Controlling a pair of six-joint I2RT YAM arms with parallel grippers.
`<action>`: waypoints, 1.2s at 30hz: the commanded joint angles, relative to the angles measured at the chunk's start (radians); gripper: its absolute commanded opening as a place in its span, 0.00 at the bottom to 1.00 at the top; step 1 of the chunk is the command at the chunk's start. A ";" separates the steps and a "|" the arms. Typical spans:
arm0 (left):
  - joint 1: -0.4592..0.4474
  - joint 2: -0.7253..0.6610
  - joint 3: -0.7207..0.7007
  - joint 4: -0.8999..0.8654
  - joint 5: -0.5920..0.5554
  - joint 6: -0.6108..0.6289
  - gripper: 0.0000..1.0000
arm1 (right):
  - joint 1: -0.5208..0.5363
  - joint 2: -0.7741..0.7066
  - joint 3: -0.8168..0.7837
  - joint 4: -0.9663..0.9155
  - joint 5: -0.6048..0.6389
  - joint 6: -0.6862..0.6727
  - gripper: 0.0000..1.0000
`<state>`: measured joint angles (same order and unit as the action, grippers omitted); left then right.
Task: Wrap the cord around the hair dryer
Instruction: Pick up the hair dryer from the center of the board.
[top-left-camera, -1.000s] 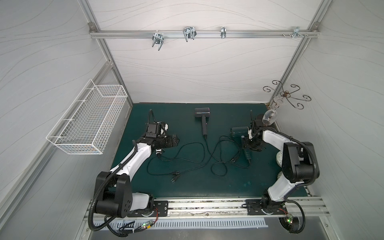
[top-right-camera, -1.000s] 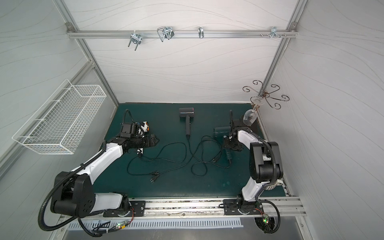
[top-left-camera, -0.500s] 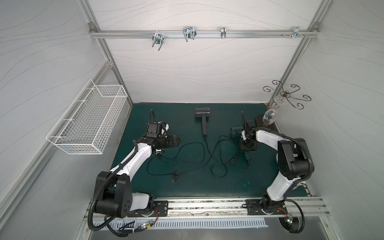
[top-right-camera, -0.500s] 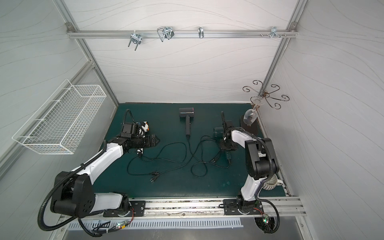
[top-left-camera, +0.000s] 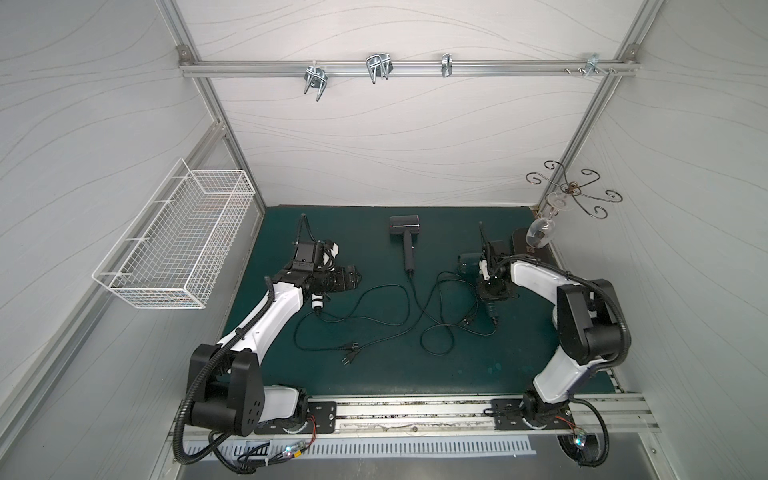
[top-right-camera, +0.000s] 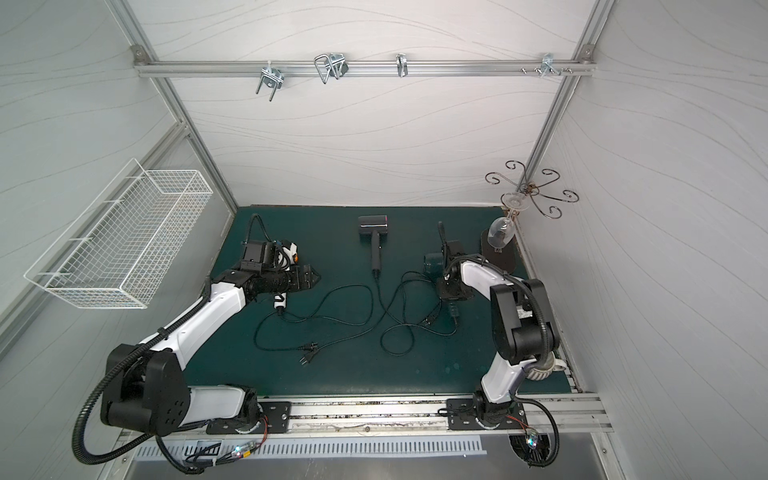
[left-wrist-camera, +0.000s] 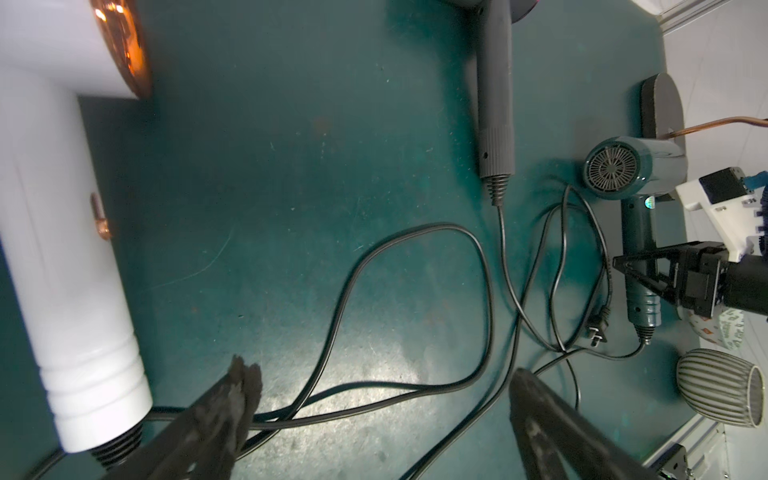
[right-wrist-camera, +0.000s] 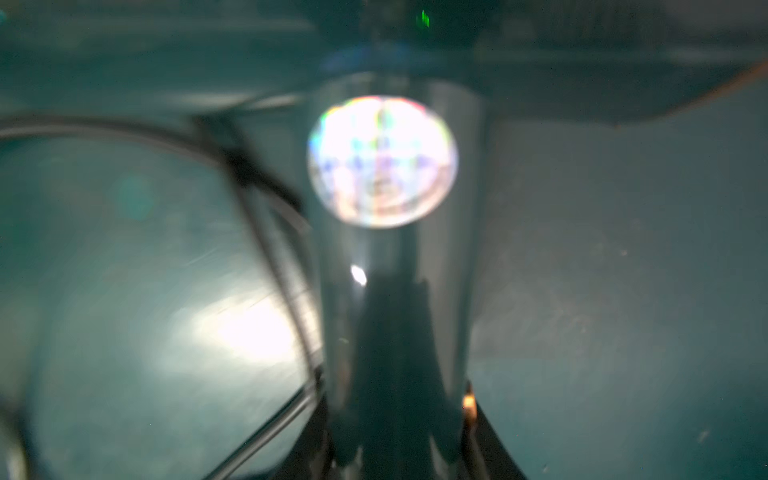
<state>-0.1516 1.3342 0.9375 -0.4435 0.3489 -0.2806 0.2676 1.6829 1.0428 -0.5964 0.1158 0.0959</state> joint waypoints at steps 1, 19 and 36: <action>-0.004 0.017 0.074 -0.038 0.013 0.011 0.98 | 0.023 -0.104 0.039 -0.013 0.002 -0.036 0.00; -0.003 0.068 0.167 -0.017 0.407 0.003 0.98 | 0.303 -0.381 -0.109 0.237 -0.186 -0.637 0.00; -0.103 0.101 0.171 0.063 0.685 0.019 0.92 | 0.412 -0.407 -0.101 0.233 -0.262 -0.804 0.00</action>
<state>-0.2481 1.4185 1.0687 -0.3916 0.9886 -0.2874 0.6579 1.3113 0.8978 -0.4175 -0.0906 -0.6495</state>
